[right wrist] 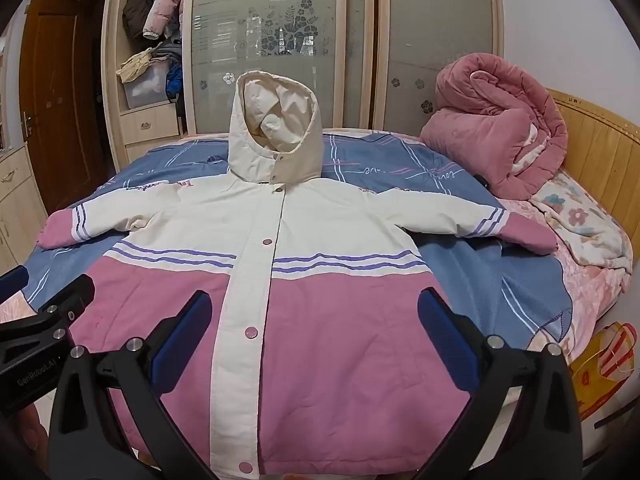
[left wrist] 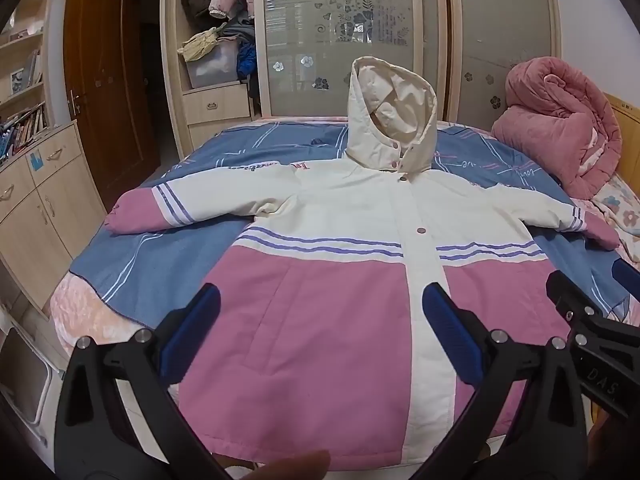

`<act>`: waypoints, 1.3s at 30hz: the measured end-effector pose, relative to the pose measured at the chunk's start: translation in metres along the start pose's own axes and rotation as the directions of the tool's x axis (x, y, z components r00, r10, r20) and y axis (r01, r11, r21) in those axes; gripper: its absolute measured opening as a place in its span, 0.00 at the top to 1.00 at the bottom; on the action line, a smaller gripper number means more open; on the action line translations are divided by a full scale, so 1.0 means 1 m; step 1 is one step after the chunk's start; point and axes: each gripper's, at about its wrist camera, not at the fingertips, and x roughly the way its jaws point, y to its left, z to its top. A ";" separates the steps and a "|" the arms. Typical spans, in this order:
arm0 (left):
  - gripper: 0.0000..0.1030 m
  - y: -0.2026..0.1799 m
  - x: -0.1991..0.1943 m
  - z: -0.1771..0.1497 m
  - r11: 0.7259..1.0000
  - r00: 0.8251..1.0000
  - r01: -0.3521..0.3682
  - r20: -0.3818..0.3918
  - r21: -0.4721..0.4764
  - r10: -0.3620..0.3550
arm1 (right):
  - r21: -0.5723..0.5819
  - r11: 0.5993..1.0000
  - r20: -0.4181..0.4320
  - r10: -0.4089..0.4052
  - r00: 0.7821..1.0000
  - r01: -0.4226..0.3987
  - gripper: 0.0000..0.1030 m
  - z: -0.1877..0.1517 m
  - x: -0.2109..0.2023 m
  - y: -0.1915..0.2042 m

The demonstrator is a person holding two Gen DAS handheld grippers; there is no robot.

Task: Fold large clothes

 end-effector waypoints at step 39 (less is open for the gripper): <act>0.02 -0.002 0.004 0.002 0.999 0.999 0.050 -0.005 -0.008 -0.050 | 0.005 1.000 0.002 0.001 1.000 -0.001 0.01 0.000 0.003 -0.003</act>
